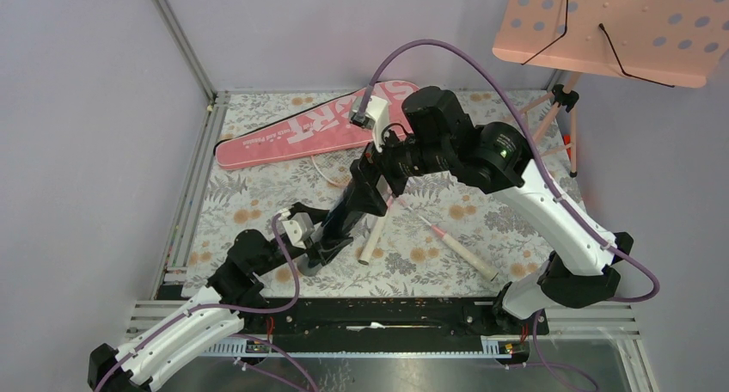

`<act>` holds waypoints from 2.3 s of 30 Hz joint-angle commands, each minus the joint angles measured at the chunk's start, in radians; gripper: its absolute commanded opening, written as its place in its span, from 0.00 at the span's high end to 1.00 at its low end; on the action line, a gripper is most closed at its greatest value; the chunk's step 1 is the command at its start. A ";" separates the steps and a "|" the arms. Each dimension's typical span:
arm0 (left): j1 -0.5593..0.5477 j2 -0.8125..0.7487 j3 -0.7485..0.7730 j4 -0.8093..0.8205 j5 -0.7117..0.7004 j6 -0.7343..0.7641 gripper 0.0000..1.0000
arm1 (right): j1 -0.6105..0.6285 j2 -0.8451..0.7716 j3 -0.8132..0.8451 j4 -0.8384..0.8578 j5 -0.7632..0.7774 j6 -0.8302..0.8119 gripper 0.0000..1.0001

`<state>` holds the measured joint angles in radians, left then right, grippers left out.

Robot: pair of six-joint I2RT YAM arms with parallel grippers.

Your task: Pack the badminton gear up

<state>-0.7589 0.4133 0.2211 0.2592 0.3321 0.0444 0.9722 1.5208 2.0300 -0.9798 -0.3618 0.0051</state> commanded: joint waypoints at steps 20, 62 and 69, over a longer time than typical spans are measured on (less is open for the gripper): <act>0.000 -0.039 0.014 0.127 -0.009 0.008 0.79 | 0.034 -0.003 -0.140 0.064 -0.058 0.081 0.01; 0.000 -0.146 -0.023 0.158 -0.054 -0.016 0.81 | 0.025 -0.285 -0.633 0.383 0.162 0.252 0.00; 0.000 -0.139 -0.023 0.161 -0.035 -0.011 0.81 | -0.044 -0.277 -0.649 0.383 0.167 0.271 0.00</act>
<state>-0.7555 0.2955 0.1688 0.1711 0.2638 0.0402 0.9493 1.2114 1.4048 -0.5201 -0.1474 0.2302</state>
